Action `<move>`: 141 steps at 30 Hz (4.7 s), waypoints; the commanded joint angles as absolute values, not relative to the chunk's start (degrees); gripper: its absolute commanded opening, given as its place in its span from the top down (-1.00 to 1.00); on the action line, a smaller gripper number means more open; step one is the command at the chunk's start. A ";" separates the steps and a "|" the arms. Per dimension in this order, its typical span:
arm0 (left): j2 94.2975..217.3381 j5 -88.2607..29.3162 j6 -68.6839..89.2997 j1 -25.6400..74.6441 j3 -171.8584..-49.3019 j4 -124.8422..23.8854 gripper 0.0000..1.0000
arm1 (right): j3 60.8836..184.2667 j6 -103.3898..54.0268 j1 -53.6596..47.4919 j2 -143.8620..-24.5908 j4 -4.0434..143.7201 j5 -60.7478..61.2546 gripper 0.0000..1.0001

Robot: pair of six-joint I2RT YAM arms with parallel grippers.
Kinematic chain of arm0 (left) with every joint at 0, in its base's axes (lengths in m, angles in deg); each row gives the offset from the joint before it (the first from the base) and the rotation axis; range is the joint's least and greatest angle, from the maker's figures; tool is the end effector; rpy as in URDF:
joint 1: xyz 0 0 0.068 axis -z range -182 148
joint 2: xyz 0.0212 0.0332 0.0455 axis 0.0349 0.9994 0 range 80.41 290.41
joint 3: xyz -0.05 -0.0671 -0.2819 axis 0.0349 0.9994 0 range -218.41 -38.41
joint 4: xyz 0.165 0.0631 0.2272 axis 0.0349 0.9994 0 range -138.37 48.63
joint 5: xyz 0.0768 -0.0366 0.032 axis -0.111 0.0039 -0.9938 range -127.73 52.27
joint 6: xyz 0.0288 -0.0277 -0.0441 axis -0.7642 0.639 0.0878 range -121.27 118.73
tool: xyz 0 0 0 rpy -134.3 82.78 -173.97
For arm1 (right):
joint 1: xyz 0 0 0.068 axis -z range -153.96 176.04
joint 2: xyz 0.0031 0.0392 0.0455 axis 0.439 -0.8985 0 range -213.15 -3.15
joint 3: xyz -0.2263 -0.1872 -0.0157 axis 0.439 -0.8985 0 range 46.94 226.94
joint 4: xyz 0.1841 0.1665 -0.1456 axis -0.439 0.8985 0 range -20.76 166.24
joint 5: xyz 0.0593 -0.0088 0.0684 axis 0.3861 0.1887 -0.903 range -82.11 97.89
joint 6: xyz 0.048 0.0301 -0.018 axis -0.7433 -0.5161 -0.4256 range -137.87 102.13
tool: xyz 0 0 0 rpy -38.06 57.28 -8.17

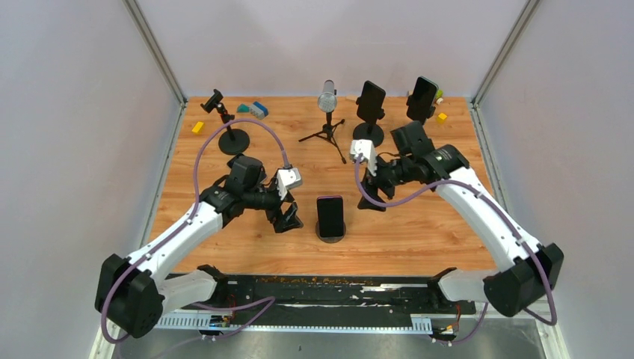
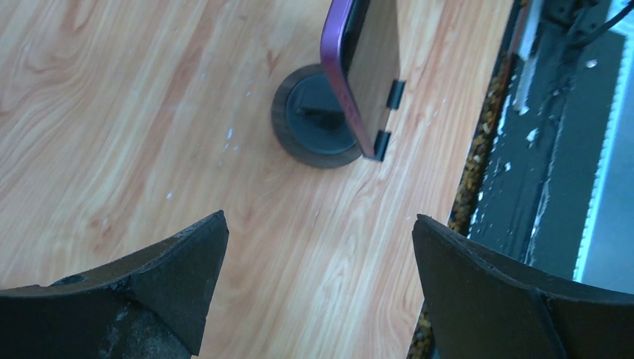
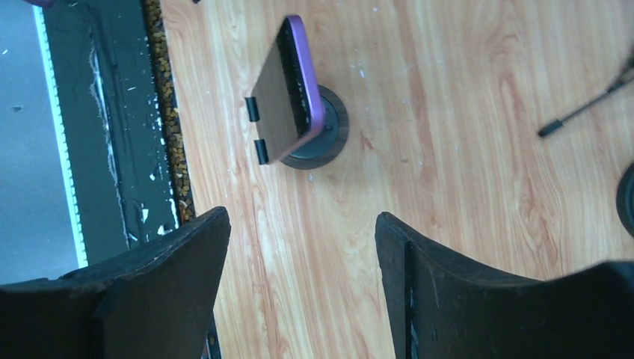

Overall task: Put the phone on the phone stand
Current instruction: Place the phone on the phone stand, then pick up the phone stand with the phone at the center of the board, then place the phone stand with the phone at the center of the board.

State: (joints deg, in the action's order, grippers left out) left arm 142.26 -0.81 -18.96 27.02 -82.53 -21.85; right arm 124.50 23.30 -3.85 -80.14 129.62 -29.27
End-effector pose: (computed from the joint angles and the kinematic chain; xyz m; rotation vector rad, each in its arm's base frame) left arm 0.1983 -0.1399 0.2636 1.1969 1.9632 -0.8511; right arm 0.2321 0.1635 0.3608 -1.6104 1.8715 0.7576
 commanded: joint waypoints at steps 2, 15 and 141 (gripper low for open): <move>147.09 11.48 -13.04 27.09 -82.38 -34.76 -1.00 | 115.34 18.81 3.57 -71.11 117.49 -36.19 -0.45; 161.61 20.12 -3.43 28.69 -84.18 -50.78 -0.97 | 107.10 18.29 11.39 -66.16 114.23 -40.43 -0.46; 212.19 21.54 -40.59 0.48 -164.10 10.10 1.00 | 104.43 20.10 11.59 -69.45 114.32 -38.91 -0.47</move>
